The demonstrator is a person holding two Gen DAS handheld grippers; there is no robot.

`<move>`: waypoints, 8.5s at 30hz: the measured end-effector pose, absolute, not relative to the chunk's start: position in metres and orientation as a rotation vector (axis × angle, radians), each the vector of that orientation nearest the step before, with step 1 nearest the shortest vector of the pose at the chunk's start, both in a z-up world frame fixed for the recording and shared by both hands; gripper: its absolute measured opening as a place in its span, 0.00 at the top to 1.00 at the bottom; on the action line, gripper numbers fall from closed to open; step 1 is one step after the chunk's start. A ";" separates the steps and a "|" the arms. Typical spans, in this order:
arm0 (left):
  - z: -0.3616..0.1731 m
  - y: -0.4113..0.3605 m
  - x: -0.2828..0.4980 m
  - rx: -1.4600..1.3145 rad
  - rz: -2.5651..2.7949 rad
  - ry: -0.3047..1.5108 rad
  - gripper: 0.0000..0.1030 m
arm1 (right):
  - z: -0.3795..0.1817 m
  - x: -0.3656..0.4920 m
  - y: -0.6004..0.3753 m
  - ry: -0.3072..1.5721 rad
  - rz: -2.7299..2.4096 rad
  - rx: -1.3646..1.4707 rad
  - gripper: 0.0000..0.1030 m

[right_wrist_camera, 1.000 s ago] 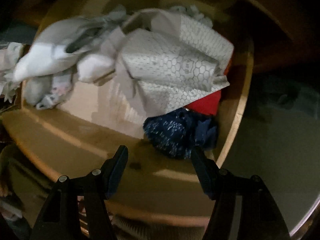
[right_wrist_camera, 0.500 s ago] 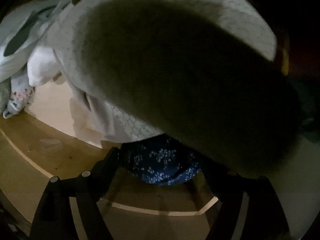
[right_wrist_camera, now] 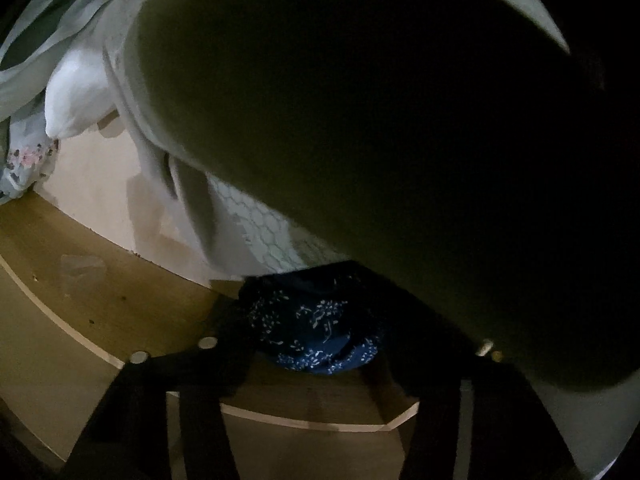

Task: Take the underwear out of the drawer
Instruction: 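Reach the right tool into the drawer and grasp the navy floral underwear, then grasp the white underwear in the drawer with the left tool while the right tool holds the navy underwear, then carry the white underwear into the white box with the left tool while the right tool holds the navy underwear, then carry the navy floral underwear to the white box and open the right tool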

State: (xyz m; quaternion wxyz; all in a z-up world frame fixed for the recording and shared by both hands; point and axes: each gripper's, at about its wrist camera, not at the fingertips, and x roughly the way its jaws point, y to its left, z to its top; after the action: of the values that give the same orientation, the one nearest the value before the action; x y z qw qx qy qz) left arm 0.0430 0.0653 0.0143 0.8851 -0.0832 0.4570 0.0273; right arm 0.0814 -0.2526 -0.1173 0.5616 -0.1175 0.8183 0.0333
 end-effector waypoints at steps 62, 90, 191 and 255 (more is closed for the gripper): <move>-0.092 -0.056 0.129 0.634 -0.542 1.274 0.30 | -0.040 0.043 -0.292 1.445 0.046 0.336 0.71; -0.034 -0.031 0.103 0.383 -0.514 1.249 0.90 | -0.036 0.044 -0.288 1.429 0.050 0.312 0.71; 0.202 -0.068 0.230 0.134 -0.225 0.919 0.84 | -0.022 0.041 -0.294 1.342 0.100 0.383 0.71; 0.026 0.041 0.026 -0.013 0.038 0.942 0.47 | 0.186 0.033 -0.300 1.019 0.200 0.263 0.71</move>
State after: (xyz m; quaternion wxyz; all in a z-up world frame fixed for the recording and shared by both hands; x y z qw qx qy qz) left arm 0.0264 0.0405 0.0256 0.8909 -0.0061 0.4538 0.0183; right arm 0.0329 -0.3005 0.1864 0.8600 0.1255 0.4854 0.0952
